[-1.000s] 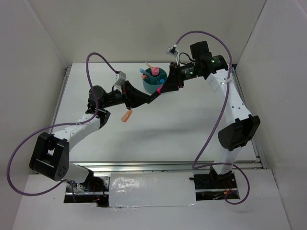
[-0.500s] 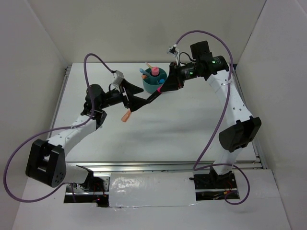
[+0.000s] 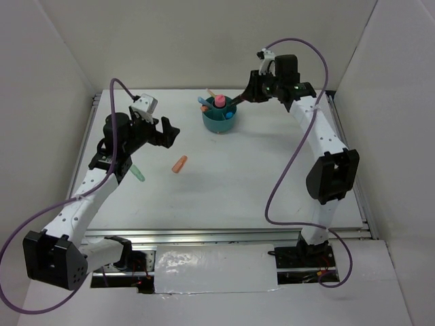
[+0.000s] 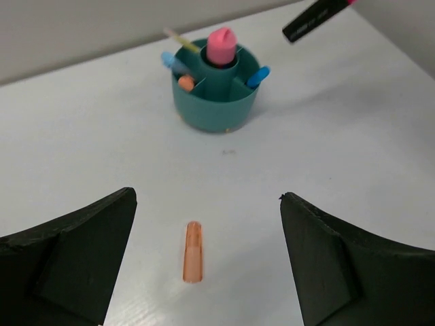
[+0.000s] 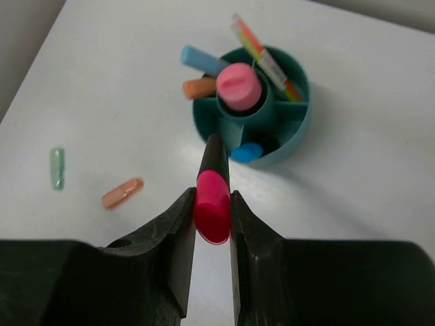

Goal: Sort the stationery into containers
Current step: Place the pen in the storage box, then pick up the stationery from the center of the board, then place the stationery in the storage box.

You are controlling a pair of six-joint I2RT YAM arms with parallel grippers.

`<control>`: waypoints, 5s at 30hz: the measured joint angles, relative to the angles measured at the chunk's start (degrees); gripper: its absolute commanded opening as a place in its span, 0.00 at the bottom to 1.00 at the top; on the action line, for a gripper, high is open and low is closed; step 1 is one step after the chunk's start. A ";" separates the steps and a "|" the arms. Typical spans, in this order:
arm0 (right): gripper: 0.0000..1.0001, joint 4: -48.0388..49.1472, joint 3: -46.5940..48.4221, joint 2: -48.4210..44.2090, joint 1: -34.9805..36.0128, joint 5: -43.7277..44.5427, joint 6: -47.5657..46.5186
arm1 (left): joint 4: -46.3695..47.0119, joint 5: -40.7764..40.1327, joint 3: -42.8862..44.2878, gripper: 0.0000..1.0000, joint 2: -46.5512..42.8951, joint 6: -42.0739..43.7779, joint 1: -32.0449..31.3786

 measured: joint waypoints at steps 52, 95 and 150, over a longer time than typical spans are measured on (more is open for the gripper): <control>0.58 2.64 4.61 9.16 3.82 9.46 -0.39 | -22.40 -15.74 5.22 0.73 24.50 10.01 -6.71; 0.75 0.74 -9.77 3.48 13.70 -18.80 11.08 | -4.85 -6.54 5.09 0.20 14.27 9.11 -17.07; 0.03 9.20 9.70 18.51 12.26 12.22 -10.14 | -19.21 -17.62 4.87 0.99 12.83 1.03 4.66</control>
